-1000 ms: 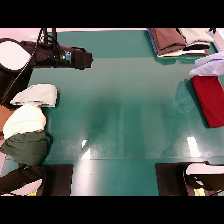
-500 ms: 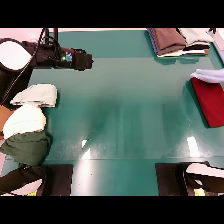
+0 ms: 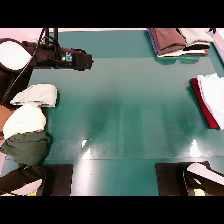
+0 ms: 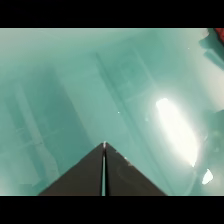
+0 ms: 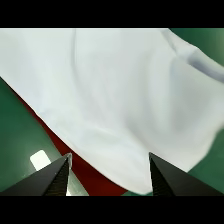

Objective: Fold the shirts.

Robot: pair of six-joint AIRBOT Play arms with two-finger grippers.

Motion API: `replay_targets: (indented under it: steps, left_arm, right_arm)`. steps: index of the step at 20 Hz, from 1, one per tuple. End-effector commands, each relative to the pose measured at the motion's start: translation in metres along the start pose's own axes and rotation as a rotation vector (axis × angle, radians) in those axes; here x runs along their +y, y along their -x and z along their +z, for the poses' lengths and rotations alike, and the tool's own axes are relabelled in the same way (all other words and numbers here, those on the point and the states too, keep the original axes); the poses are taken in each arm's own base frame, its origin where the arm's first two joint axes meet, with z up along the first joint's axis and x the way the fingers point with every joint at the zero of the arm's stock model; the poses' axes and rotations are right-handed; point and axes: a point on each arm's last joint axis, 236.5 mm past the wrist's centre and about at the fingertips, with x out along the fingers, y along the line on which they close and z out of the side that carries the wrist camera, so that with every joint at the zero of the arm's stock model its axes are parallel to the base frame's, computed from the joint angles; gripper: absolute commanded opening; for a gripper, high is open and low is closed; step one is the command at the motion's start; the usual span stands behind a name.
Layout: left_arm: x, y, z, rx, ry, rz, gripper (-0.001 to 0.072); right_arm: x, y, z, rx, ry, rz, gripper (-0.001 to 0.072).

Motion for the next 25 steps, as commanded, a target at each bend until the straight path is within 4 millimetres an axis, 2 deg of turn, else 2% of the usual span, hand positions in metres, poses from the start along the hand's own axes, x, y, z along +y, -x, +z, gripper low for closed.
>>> replay_targets:
  steps: [1,2,4,5,7,8,10,14,15,16,17,18,21,25]
  left_arm:
    - [0.0,-0.001,0.0,0.0,-0.003,0.001,0.0028]
    - [0.0,0.0,0.0,0.0,-0.003,0.0,0.0028]
    - [0.0,0.0,0.0,0.0,-0.002,0.0,0.0029]
    - [0.0,0.0,0.001,-0.004,-0.002,0.0,0.0028]
    - [0.001,0.0,0.002,-0.007,-0.006,0.005,0.0028]
    - [0.001,0.0,0.001,-0.005,-0.006,0.005,0.0029]
    - [0.001,0.0,-0.002,0.006,-0.004,0.004,0.0029]
    - [0.001,0.0,0.004,-0.015,-0.004,0.002,0.0029]
    - [0.001,0.0,0.004,-0.015,-0.004,0.002,0.0028]
    - [0.001,0.0,0.004,-0.015,-0.004,0.002,0.0029]
    - [0.001,0.0,0.004,-0.015,-0.004,0.002,0.0028]
    - [0.001,0.0,0.004,-0.015,-0.004,0.002,0.0028]
    - [0.001,0.0,0.004,-0.015,-0.004,0.002,0.0029]
    - [0.001,0.0,0.004,-0.015,-0.004,0.002,0.0029]
  right_arm:
    - [0.008,0.017,0.004,-0.039,-0.011,0.017,0.0562]
    - [0.024,0.027,0.018,-0.085,0.004,0.05,0.0562]
    - [0.077,0.047,0.042,-0.167,0.041,0.176,0.0561]
    - [0.114,0.058,0.049,-0.196,0.069,0.262,0.0561]
    - [0.187,0.078,0.044,-0.221,0.145,0.428,0.056]
    - [0.222,0.086,0.033,-0.218,0.198,0.496,0.056]
    - [0.28,0.094,-0.001,-0.177,0.327,0.588,0.0553]
    - [0.367,0.114,-0.076,-0.068,0.543,0.761,0.0551]
    - [0.382,0.12,-0.089,-0.058,0.582,0.794,0.0534]
    - [0.395,0.127,-0.102,-0.052,0.618,0.826,0.0356]
    - [0.405,0.132,-0.114,-0.042,0.647,0.851,0.0148]
    - [0.413,0.137,-0.124,-0.031,0.674,0.872,0.0022]
    - [0.425,0.146,-0.144,-0.01,0.722,0.909,0.0023]
    - [0.429,0.149,-0.152,0.004,0.74,0.922,0.0022]
